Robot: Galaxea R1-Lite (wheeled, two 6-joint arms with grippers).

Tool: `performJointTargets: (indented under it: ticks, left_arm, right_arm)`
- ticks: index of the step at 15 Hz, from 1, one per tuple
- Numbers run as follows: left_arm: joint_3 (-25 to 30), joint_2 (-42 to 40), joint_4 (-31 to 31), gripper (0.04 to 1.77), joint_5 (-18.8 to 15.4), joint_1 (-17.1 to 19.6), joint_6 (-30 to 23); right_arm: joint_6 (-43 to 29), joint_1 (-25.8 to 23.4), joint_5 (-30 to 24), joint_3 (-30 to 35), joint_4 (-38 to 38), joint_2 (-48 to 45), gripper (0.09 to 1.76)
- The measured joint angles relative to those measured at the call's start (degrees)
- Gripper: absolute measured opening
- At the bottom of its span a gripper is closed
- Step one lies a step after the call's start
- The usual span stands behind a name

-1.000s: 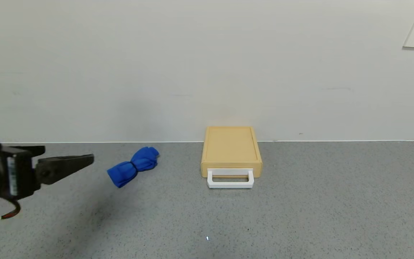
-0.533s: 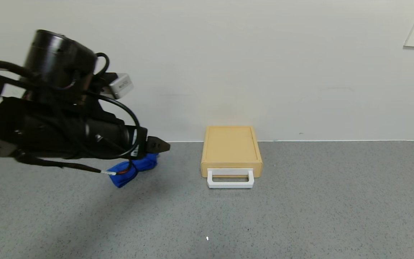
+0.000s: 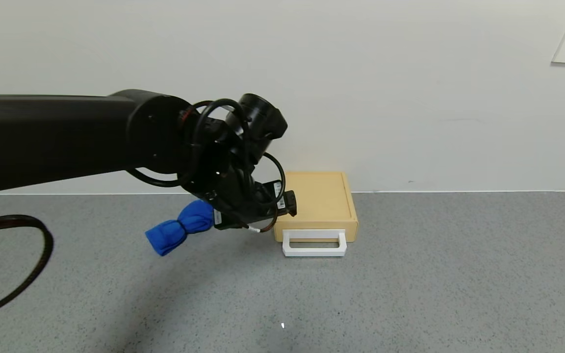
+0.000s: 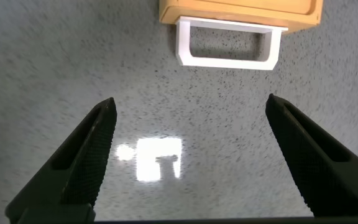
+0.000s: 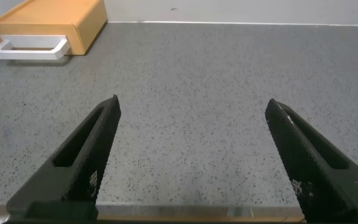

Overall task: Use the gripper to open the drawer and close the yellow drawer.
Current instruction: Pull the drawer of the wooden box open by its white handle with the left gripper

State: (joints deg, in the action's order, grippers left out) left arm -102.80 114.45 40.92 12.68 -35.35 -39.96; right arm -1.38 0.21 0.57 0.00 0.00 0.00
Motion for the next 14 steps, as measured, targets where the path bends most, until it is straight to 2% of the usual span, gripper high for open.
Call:
performJointTargets:
  ticks: [3,9,12,13,14]
  left_arm:
    - [-3.89,5.42,1.00,1.73,0.24,-0.41,-7.67]
    - [-5.71,10.83,1.96,1.73,0.38,0.60,-17.88]
    - [-6.12,12.57,2.77,1.73,0.29,0.52,-16.57]
    - [-6.07,12.79,3.01,1.73,0.13,0.29,-13.90]
    - [-5.96,12.85,3.10,1.73,-0.30,-0.12,-9.01]
  right_arm:
    - [-0.02,0.00,0.02,0.00,0.00,0.00,1.71]
    - [-0.02,0.00,0.02,0.00,0.00,0.00,1.71]
    - [0.00,0.00,0.00,0.00,0.00,0.00,1.71]
    - [-0.02,0.01,0.00,0.00,0.00,0.00,1.71]
    - [-0.02,0.01,0.02,0.00,0.00,0.00,1.71]
